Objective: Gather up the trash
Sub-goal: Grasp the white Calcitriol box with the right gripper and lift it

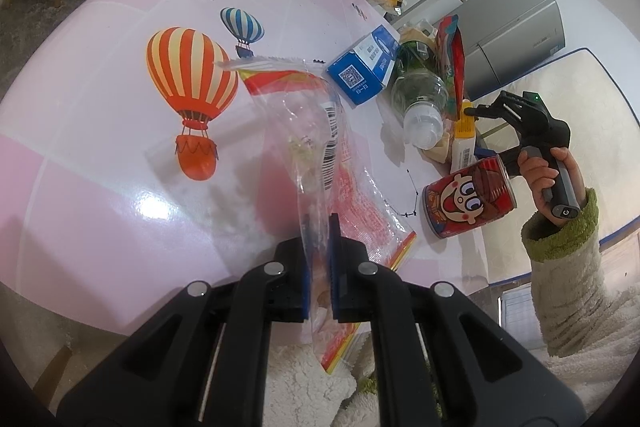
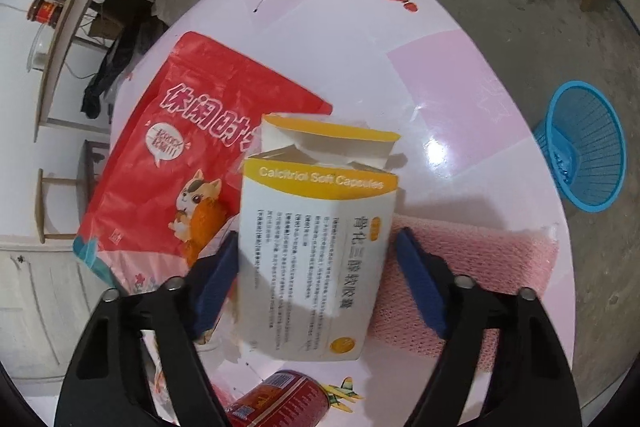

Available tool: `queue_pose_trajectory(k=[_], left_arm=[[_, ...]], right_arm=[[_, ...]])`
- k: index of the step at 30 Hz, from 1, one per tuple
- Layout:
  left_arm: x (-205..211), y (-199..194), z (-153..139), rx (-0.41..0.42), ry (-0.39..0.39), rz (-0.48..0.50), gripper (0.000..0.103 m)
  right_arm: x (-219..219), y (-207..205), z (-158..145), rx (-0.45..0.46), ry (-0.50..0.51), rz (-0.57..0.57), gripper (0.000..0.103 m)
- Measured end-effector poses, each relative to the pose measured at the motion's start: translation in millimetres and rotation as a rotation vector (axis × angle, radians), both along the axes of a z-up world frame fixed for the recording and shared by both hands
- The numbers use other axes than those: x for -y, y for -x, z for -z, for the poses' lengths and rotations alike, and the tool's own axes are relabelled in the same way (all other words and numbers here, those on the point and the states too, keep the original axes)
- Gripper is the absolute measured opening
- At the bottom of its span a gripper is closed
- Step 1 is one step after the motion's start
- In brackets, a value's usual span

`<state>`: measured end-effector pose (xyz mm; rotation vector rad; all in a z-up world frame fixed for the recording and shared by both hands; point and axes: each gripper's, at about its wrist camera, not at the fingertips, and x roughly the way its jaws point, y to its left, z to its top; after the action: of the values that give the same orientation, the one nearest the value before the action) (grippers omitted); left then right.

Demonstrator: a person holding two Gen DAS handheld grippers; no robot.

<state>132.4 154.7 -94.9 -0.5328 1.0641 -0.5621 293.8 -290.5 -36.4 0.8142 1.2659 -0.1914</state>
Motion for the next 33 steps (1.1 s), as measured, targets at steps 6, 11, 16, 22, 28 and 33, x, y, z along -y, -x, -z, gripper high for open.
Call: queue_pose_trajectory(k=[6, 11, 16, 22, 28, 33], left_arm=[[0.0, -0.4, -0.3, -0.002, 0.001, 0.0, 0.006], [0.0, -0.4, -0.3, -0.001, 0.0, 0.0, 0.006], [0.3, -0.2, -0.5, 0.0, 0.0, 0.0, 0.006], [0.0, -0.4, -0.3, -0.001, 0.001, -0.001, 0.006], [-0.9, -0.6, 0.0, -0.002, 0.004, -0.003, 0.006], [-1.7, -1.0, -0.2, -0.003, 0.006, -0.003, 0.006]], right_arm=[[4.2, 10.6, -1.6, 0.029, -0.025, -0.008, 0.071], [10.2, 21.7, -9.0, 0.064, -0.05, -0.015, 0.071], [15.6, 30.5, -19.6, 0.114, -0.077, -0.009, 0.071], [23.9, 42.9, -30.0, 0.158, -0.105, 0.004, 0.071], [30.8, 50.9, -36.9, 0.186, -0.117, 0.025, 0.071], [33.3, 53.4, -38.3, 0.2, -0.122, 0.035, 0.071]])
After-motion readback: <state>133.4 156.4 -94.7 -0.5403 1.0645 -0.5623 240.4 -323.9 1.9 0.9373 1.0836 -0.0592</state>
